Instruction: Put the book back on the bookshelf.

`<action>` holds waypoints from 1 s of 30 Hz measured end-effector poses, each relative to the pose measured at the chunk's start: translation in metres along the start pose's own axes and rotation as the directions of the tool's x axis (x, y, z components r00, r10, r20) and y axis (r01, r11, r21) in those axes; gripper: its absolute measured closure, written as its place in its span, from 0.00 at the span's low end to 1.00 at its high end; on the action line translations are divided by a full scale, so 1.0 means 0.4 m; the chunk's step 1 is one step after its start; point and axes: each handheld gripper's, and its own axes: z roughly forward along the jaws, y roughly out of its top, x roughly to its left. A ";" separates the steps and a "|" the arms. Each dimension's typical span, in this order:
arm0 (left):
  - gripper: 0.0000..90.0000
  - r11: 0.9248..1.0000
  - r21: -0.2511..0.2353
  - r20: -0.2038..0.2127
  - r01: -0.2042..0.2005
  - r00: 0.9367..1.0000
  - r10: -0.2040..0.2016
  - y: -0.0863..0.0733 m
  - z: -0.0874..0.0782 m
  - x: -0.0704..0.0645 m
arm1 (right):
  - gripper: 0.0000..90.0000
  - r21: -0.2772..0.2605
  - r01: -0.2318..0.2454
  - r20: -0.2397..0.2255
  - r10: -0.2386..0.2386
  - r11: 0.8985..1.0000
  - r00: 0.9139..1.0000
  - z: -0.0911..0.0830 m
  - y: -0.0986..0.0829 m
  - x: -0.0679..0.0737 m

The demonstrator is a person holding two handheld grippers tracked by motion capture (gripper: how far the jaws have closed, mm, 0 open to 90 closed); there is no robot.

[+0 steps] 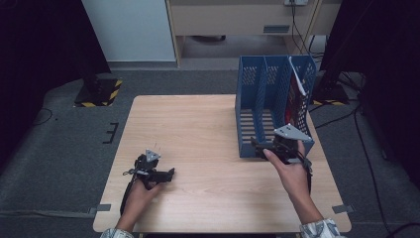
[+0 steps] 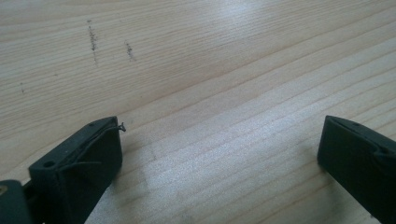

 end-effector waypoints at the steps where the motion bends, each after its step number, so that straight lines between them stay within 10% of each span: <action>1: 0.00 1.000 0.000 0.000 0.000 1.000 0.000 0.000 0.000 0.000 | 0.06 -0.002 0.005 -0.005 -0.005 1.000 1.000 0.005 0.002 0.008; 17: 0.00 1.000 0.000 0.000 0.000 1.000 0.000 0.000 0.000 0.000 | 0.07 0.034 0.090 -0.117 -0.085 0.995 0.990 0.082 0.012 0.115; 30: 0.00 1.000 0.000 0.000 0.000 1.000 0.000 0.000 0.000 0.000 | 0.07 0.040 0.151 -0.228 -0.139 0.988 0.964 0.116 -0.010 0.203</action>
